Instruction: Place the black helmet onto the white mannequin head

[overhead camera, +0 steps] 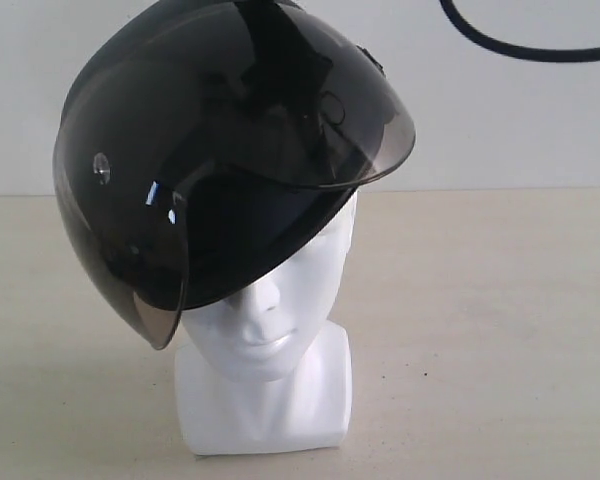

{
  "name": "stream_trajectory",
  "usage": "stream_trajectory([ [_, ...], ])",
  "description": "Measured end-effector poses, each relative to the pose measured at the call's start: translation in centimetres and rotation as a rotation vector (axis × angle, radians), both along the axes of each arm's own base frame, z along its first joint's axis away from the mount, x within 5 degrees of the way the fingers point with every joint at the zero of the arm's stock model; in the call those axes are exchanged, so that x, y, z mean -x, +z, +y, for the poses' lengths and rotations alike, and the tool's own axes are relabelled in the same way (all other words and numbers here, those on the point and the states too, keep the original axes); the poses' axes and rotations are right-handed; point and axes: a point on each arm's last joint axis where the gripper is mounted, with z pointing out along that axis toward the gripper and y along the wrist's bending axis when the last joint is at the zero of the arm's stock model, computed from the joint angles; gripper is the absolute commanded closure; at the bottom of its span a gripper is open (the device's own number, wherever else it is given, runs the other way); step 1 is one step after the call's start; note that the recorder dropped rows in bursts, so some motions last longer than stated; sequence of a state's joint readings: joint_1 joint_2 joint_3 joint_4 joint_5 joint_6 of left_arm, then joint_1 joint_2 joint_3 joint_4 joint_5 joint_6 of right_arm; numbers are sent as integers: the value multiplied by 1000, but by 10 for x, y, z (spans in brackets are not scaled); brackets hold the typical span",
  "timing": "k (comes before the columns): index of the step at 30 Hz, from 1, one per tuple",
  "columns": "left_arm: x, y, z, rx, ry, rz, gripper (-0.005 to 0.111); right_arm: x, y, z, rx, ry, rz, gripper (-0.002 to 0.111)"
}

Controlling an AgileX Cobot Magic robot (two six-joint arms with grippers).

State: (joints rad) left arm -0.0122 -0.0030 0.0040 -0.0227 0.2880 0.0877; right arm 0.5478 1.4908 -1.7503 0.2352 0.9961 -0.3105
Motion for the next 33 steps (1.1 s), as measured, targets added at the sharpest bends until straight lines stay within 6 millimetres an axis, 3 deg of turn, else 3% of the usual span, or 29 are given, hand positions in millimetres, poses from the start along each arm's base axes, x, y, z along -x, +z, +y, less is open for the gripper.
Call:
stream_trajectory([
  [10,0,0,0,0,0,0,102,-1,-10,-20,215,-111,38,106],
  [22,0,0,0,0,0,0,102,-2,-14,-22,233,-138,64,106],
  [33,0,0,0,0,0,0,102,-3,-54,-30,385,-167,185,106],
])
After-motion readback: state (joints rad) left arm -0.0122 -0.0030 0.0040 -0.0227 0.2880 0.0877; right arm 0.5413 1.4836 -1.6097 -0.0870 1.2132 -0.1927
